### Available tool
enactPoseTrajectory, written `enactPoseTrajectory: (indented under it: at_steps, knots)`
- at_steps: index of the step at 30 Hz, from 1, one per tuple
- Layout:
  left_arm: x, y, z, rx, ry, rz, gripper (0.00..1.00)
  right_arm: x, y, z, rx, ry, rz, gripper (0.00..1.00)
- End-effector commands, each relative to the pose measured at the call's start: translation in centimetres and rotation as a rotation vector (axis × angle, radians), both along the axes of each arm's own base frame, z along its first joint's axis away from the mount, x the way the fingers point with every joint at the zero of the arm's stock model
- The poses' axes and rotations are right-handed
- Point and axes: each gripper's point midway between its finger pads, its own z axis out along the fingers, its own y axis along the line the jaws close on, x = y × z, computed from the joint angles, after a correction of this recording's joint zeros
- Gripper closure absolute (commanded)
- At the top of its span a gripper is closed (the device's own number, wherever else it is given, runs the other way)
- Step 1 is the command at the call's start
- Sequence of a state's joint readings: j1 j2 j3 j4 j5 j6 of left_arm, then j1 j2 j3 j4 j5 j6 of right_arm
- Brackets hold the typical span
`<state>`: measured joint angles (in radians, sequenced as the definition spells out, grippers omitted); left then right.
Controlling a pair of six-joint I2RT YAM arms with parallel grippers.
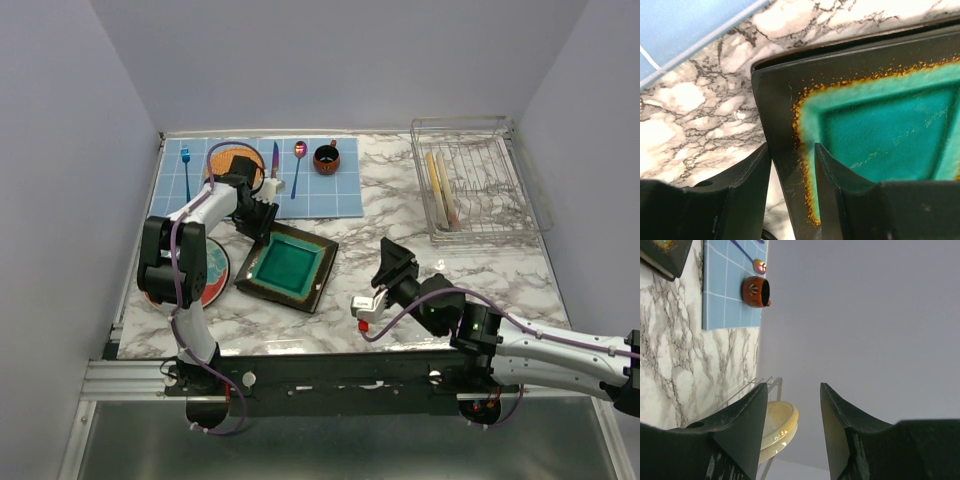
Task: Unload the plates from the dish rack
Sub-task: Place the plate at the center of the board.
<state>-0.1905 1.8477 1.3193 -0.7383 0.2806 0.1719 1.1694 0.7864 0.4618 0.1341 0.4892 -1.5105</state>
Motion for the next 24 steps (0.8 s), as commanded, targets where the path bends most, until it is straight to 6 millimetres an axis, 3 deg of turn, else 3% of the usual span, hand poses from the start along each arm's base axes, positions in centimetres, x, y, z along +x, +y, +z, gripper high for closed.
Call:
enactPoseTrajectory:
  at_steps: [1, 10, 16, 19, 20, 21, 24]
  knots:
    - [-1.5, -0.6, 1.7, -0.014, 0.006, -0.010, 0.50, 0.3, -0.1, 1.8, 0.057, 0.016, -0.026, 0.45]
    - [-0.6, -0.4, 4.2, -0.016, -0.079, 0.008, 0.42, 1.0, -0.1, 4.1, 0.160, 0.071, -0.062, 0.45]
    - [-0.2, -0.1, 5.3, -0.001, -0.118, 0.016, 0.42, 1.7, -0.2, 6.1, 0.238, 0.104, -0.099, 0.45]
    - [0.1, -0.1, 6.1, -0.003, -0.150, 0.020, 0.42, 2.3, -0.7, 8.9, 0.353, 0.126, -0.133, 0.45]
    - [0.4, -0.1, 6.4, -0.006, -0.168, 0.019, 0.42, 2.5, -0.8, 9.0, 0.361, 0.147, -0.147, 0.45]
    - [0.4, -0.1, 7.0, -0.011, -0.187, 0.017, 0.42, 2.9, -1.2, 11.2, 0.424, 0.147, -0.161, 0.44]
    - [0.7, -0.6, 8.4, -0.040, -0.245, -0.003, 0.42, 3.7, -1.5, 12.9, 0.536, 0.213, -0.233, 0.43]
